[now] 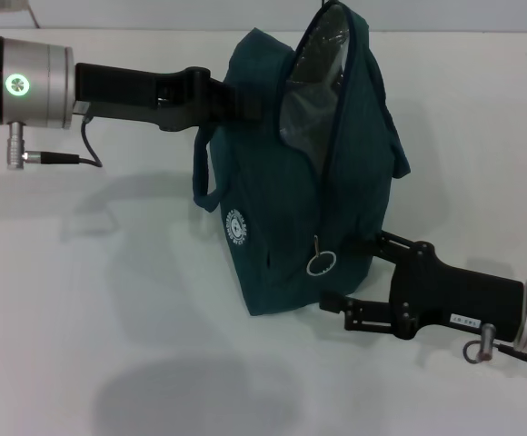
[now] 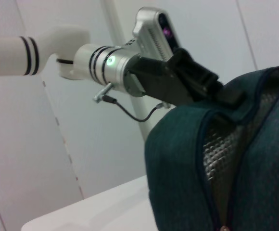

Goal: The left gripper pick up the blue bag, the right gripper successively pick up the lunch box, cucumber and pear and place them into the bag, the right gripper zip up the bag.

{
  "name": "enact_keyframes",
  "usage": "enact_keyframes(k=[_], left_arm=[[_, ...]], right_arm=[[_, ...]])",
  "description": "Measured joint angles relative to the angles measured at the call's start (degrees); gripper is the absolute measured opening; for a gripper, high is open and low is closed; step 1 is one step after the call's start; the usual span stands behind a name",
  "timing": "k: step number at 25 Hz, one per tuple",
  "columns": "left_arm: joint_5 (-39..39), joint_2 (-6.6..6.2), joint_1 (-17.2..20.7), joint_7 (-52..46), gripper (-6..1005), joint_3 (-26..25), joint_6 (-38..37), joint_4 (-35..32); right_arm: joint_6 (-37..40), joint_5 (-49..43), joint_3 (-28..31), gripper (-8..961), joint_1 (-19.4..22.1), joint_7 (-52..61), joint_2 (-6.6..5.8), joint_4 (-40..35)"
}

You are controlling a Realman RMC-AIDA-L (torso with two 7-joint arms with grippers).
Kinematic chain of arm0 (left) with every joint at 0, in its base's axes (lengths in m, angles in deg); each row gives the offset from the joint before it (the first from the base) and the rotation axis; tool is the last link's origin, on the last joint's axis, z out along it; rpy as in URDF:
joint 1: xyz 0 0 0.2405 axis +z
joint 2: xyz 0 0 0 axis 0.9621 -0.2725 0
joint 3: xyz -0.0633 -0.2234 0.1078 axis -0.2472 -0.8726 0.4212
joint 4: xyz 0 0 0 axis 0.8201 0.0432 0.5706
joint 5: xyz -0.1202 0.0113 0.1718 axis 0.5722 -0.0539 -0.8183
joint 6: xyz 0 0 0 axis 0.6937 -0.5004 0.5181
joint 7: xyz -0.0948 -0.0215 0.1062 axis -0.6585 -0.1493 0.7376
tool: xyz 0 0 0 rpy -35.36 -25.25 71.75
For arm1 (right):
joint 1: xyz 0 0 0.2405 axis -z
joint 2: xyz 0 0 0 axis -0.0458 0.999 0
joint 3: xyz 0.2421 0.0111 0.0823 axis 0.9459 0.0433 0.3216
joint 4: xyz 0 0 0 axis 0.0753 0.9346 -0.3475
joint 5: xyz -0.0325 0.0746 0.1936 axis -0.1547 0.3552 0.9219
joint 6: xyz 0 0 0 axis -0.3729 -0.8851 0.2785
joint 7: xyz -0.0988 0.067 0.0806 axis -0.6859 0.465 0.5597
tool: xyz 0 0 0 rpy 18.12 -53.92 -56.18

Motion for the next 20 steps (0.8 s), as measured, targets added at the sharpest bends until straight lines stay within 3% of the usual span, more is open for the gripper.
enact_keyframes(k=[20], left_arm=[[0.2,-0.16,0.0,0.3,40,0.0,0.1,0.0]], right_arm=[[-1.9,-0.4,-4.1,869,-2.6,0.9,0.28,-0.2]])
